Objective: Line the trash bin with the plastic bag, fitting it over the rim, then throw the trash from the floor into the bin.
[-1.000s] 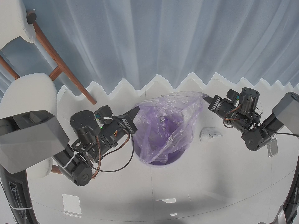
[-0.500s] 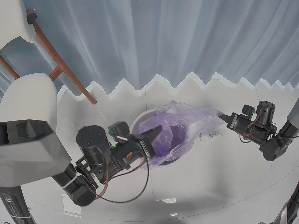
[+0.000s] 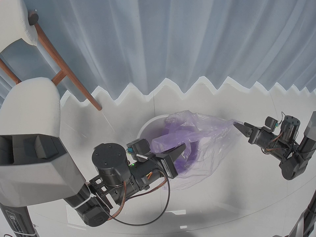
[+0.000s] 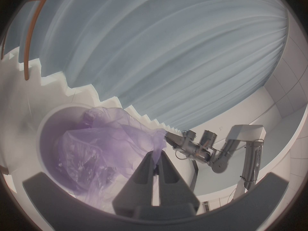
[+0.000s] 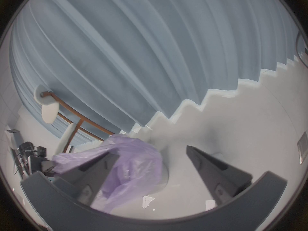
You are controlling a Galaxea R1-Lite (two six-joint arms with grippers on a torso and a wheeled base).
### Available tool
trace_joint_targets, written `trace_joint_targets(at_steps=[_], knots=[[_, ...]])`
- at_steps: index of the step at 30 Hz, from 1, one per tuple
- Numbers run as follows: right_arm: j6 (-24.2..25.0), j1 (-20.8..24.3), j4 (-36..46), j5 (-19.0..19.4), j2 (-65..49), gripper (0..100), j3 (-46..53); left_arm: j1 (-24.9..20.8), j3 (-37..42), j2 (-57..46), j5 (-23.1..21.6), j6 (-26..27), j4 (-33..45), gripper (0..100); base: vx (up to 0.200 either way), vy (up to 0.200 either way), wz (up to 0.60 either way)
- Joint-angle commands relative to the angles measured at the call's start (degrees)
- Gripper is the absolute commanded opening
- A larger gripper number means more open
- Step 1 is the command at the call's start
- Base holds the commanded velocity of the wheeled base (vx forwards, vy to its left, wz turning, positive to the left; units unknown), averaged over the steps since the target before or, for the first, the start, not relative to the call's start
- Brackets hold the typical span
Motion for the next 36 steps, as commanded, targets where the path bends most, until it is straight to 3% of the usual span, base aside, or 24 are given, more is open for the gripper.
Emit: trace_joint_targets(at_steps=[1, 2, 3, 4, 11, 13, 14, 15, 17, 20, 21, 24, 28, 36], knots=[[2.09, 0.08, -8.49, 5.37, -4.36, 100, 9.67, 1.39, -3.55, 0.41, 2.57, -0.18, -0.04, 0, 0.0, 0.0, 0.0], [2.09, 0.08, -8.49, 5.37, -4.36, 100, 9.67, 1.31, -3.9, 0.41, 3.19, -0.18, -0.04, 0, 0.0, 0.0, 0.0], [2.8, -0.1, -9.11, 10.11, -8.31, 100, 15.38, 1.31, -4.07, 0.5, 3.36, -0.27, -0.04, 0, 0.0, 0.0, 0.0], [2.71, -0.28, -9.02, 11.26, -9.89, 100, 17.23, 1.22, -4.16, 0.77, 3.36, -0.62, -0.04, 0, 0.0, 0.0, 0.0], [5.61, -1.42, -8.58, 13.19, -20.44, 100, 13.71, 0.6, -4.25, 0.77, 3.72, -1.94, -0.13, 0, 0.0, 0.0, 0.0], [11.76, 2.89, -4.71, 13.54, -26.77, 100, 13.45, 0.6, -4.25, 0.68, 3.72, -1.94, -0.13, 0, 0.0, 0.0, 0.0], [12.2, 3.86, -3.83, 13.54, -27.47, 100, 13.54, 0.6, -4.25, 0.68, 3.72, -1.94, -0.13, 0, 0.0, 0.0, 0.0], [13.52, 8.43, 2.76, 13.45, -30.55, 100, 13.71, 0.6, -4.25, 0.59, 3.72, -1.94, -0.13, 0, 0.0, 0.0, 0.0], [13.52, 12.56, 11.72, 13.45, -32.66, 100, 12.57, 0.69, -4.34, 0.5, 3.8, -1.94, -0.13, 0, 0.0, 0.0, 0.0], [12.64, 15.81, 18.14, 13.28, -32.57, 100, 9.58, 0.6, -4.25, 0.5, 3.8, -1.94, -0.13, 0, 0.0, 0.0, 0.0], [10.62, 16.78, 24.21, 13.19, -30.63, 100, 5.98, 0.51, -3.99, 0.5, 3.89, -1.85, -0.13, 0, 0.0, 0.0, 0.0], [5.52, 17.13, 30.27, 11.34, -25.27, 100, 1.5, 0.51, -3.99, 0.33, 4.42, -1.76, -0.13, 0, 0.0, 0.0, 0.0], [1.92, 18.27, 30.27, 8.36, -18.24, 100, -1.32, 0.69, -4.07, -0.29, 5.3, -1.5, -0.04, 0, 0.0, 0.0, 0.0], [0.34, 18.71, 28.86, 8.09, -7.34, 100, -9.14, 0.51, -3.99, 0.41, 5.39, -1.59, -0.04, 0, 0.0, 0.0, 0.0]])
